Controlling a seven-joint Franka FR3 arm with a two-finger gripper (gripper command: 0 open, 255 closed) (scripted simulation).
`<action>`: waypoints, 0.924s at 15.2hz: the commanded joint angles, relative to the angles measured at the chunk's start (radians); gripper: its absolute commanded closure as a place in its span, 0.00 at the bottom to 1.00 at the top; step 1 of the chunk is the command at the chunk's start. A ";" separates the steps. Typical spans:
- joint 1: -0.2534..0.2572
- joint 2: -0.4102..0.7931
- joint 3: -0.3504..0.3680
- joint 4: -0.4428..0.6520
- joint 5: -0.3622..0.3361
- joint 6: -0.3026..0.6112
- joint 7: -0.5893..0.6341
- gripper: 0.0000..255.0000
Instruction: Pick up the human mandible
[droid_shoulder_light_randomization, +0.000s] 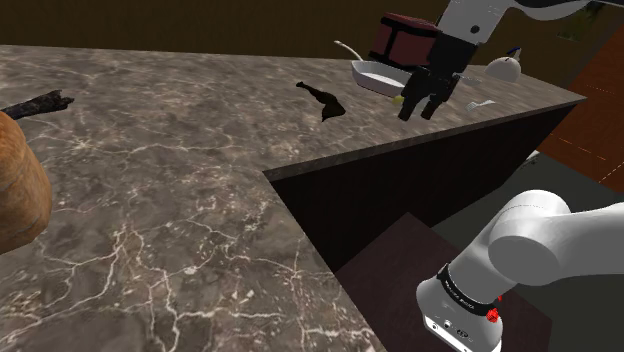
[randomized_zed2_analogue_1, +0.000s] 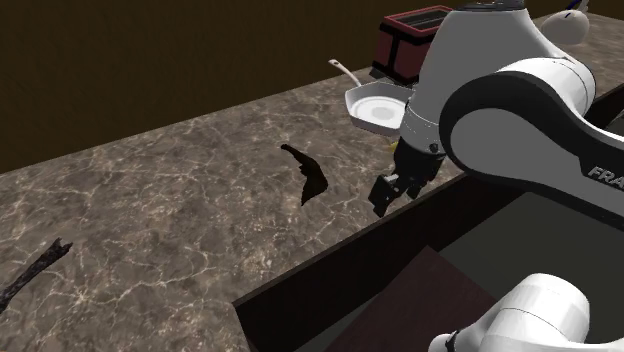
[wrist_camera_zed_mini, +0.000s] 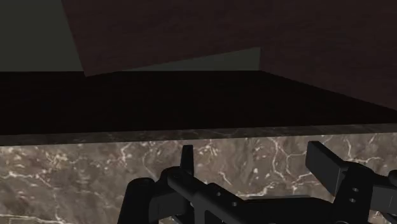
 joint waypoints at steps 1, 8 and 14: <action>0.000 0.000 0.000 0.000 0.000 0.000 0.000 0.00; -0.013 0.282 0.059 0.179 -0.010 0.110 0.078 0.00; -0.026 0.523 0.100 0.382 -0.046 0.151 0.153 0.00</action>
